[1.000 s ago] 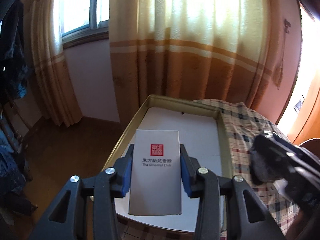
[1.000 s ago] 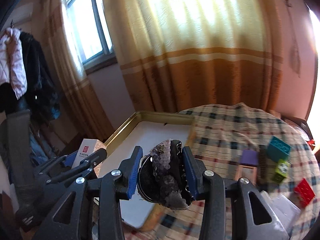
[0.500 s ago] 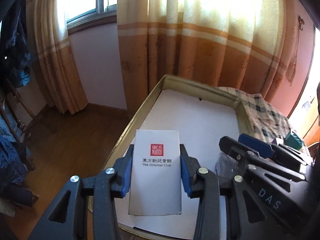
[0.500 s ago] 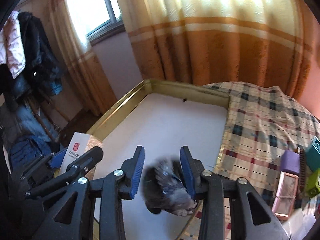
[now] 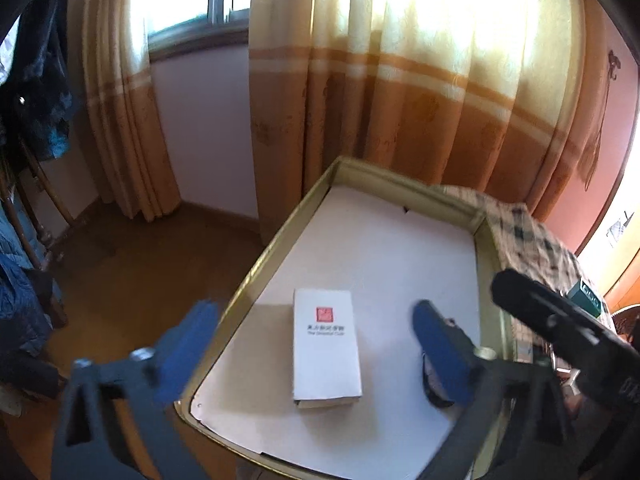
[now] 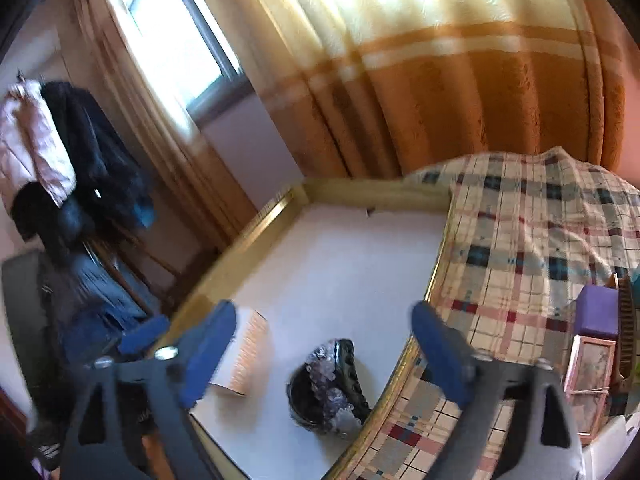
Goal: Organize rigid objects
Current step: 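Lower the box and rock into the gold tray and open both grippers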
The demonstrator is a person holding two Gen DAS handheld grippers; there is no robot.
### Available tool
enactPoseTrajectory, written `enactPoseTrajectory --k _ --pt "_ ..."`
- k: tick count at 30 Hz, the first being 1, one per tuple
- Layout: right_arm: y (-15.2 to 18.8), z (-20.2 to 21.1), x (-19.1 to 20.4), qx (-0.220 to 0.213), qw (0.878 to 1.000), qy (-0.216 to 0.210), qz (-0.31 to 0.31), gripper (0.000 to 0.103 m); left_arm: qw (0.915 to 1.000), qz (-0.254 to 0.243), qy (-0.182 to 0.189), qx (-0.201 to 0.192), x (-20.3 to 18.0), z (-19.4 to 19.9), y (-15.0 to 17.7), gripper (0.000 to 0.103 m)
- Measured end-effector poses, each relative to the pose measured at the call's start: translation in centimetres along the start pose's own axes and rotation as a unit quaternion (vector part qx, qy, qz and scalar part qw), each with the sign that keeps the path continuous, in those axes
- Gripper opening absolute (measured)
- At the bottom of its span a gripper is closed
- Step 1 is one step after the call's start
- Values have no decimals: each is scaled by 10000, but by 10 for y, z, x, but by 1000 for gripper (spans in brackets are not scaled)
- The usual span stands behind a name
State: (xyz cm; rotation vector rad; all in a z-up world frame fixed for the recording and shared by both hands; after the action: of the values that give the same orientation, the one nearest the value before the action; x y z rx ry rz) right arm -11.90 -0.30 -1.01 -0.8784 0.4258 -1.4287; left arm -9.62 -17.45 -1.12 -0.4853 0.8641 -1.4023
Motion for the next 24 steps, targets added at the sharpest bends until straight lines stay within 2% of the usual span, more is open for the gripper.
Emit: enactPoseTrajectory --k 4,6,10,14,20,24 --pt "-7 28 -13 -424 9986 139 -281 92 9988 -353 -75 -337 -19 17 -6 102" --pt "-6 43 -25 -628 9964 345 -464 92 9975 -410 -140 -557 -27 26 -6 102" --pt "11 67 -52 -921 9848 1379 -521 92 9934 -689 -140 -902 -56 36 6 102" --pt "29 77 -79 -830 9796 1762 -496 92 9931 -912 53 -732 -83 29 24 102" --pt "43 84 -114 -607 9725 2173 -583 92 9924 -1052 -2 -635 -107 24 43 102" --pt "50 93 -122 -559 9656 2480 -542 92 9909 -1158 -162 -662 -119 26 49 102"
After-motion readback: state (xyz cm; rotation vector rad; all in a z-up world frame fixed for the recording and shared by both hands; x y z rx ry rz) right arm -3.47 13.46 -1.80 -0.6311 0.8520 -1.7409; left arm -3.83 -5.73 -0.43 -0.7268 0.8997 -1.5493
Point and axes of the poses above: each gripper's, at about its wrist camera, not at the fingertips, and z roughly against the way its jaws point, x to its left, y to its underside, the point moved 4 cm from there along -z, roughly the way its jaws point, and after that the axes turned 15 degrees about y, right-handed, at the moved point
